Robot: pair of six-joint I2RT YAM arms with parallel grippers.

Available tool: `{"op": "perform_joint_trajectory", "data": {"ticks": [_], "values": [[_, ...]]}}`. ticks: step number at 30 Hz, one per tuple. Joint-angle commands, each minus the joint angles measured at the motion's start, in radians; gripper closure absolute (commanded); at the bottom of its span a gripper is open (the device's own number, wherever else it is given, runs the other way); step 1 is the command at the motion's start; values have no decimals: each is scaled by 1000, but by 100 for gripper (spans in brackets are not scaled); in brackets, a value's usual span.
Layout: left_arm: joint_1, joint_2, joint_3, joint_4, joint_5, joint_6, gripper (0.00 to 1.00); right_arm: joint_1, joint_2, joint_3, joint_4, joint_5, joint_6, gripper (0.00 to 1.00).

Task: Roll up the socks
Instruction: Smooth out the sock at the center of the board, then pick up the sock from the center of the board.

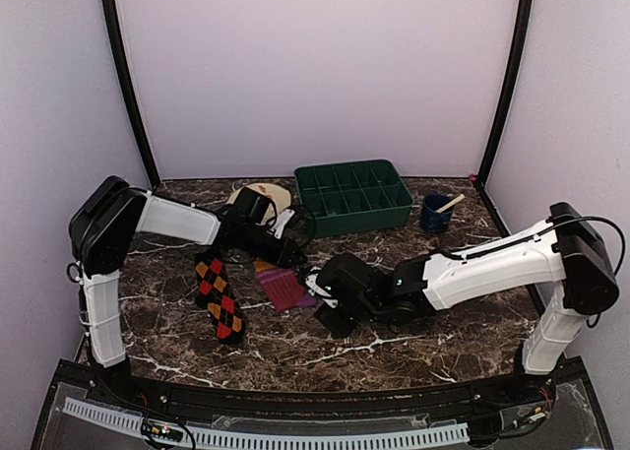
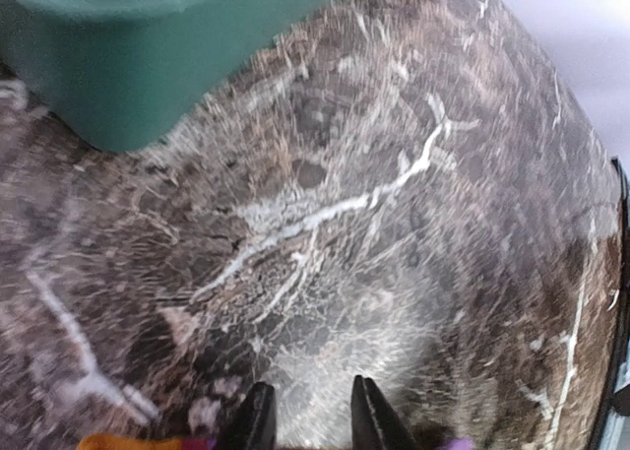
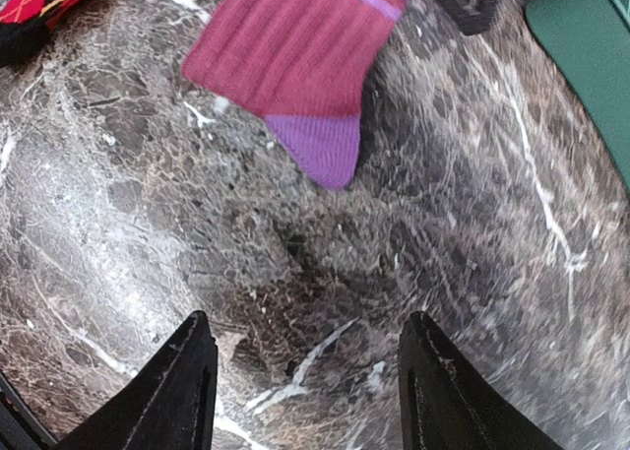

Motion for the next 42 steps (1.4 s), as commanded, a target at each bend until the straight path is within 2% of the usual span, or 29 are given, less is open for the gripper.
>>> {"op": "perform_joint_trajectory", "data": {"ticks": [1, 6, 14, 30, 37, 42], "values": [[4, -178, -36, 1, -91, -93, 69, 13, 43, 64, 35, 0, -166, 42], [17, -295, -115, -3, -206, -231, 65, 15, 117, 93, 73, 6, -305, 41], [78, -403, -300, 79, -197, -428, 65, 12, 193, 93, 152, 20, -454, 41], [92, -454, -407, 137, -227, -461, 66, -25, 257, 93, 238, 68, -570, 39], [101, -443, -419, 152, -215, -463, 66, -54, 285, 132, 218, 19, -587, 34], [114, -438, -423, 159, -204, -463, 67, -86, 308, 172, 167, -56, -598, 37]]}}
